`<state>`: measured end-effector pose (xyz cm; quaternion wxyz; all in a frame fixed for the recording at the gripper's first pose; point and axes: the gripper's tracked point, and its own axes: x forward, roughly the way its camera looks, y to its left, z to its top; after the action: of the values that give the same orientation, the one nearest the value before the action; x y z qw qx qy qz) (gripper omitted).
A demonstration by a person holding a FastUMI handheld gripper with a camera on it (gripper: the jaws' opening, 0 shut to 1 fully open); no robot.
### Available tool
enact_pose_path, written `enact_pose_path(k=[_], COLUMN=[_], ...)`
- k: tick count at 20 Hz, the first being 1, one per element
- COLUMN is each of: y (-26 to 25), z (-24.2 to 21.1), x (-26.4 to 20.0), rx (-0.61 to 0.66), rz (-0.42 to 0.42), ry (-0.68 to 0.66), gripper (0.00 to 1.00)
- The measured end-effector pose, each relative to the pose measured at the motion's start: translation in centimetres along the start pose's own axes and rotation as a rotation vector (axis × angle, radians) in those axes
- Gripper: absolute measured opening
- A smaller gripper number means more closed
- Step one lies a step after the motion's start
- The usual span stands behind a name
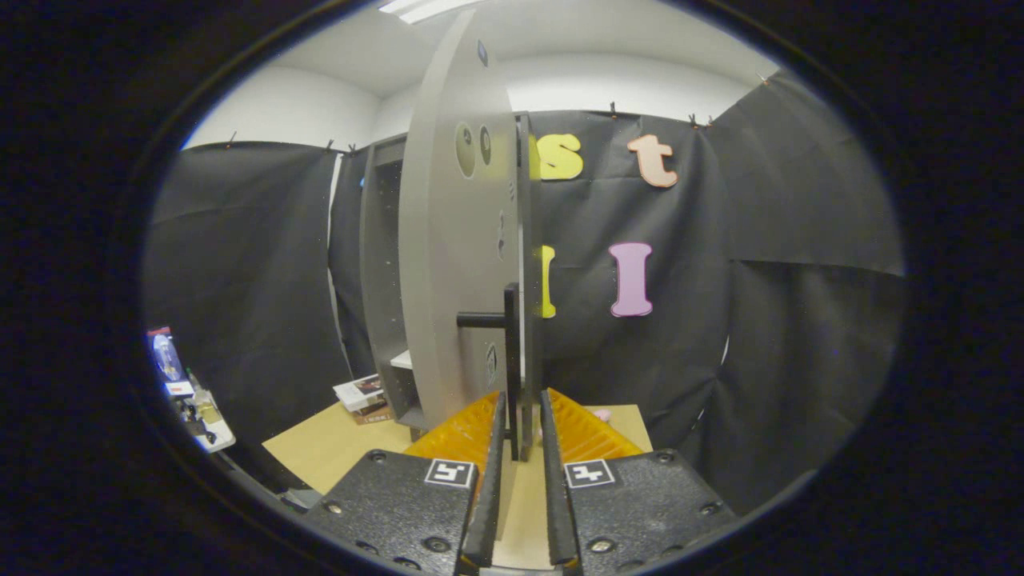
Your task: Open the shoe cabinet door, grab the shoes and put them into the shoe cabinet, then close the shoe cabinet door.
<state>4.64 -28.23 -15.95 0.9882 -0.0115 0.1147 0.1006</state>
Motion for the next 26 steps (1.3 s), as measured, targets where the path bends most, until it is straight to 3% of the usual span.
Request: enact_pose_path(k=[4, 8, 10, 14, 22, 26], y=[1.1, 2.9, 4.9, 7.7, 12.8, 15.6], z=[0.2, -0.9, -1.4, -4.3, -12.2, -17.4], x=[-1.7, -3.2, -3.8, -3.7, -1.0, 0.9], rx=[-0.007, 0.0, 0.001, 0.048, 0.129, 0.071], rz=[-0.066, -0.144, -0.134, -0.139, -0.214, -0.215], ry=[-0.004, 0.004, -0.003, 0.037, 0.209, 0.293], gripper=[0.35, 0.66, 0.82, 1.0, 1.0, 1.0])
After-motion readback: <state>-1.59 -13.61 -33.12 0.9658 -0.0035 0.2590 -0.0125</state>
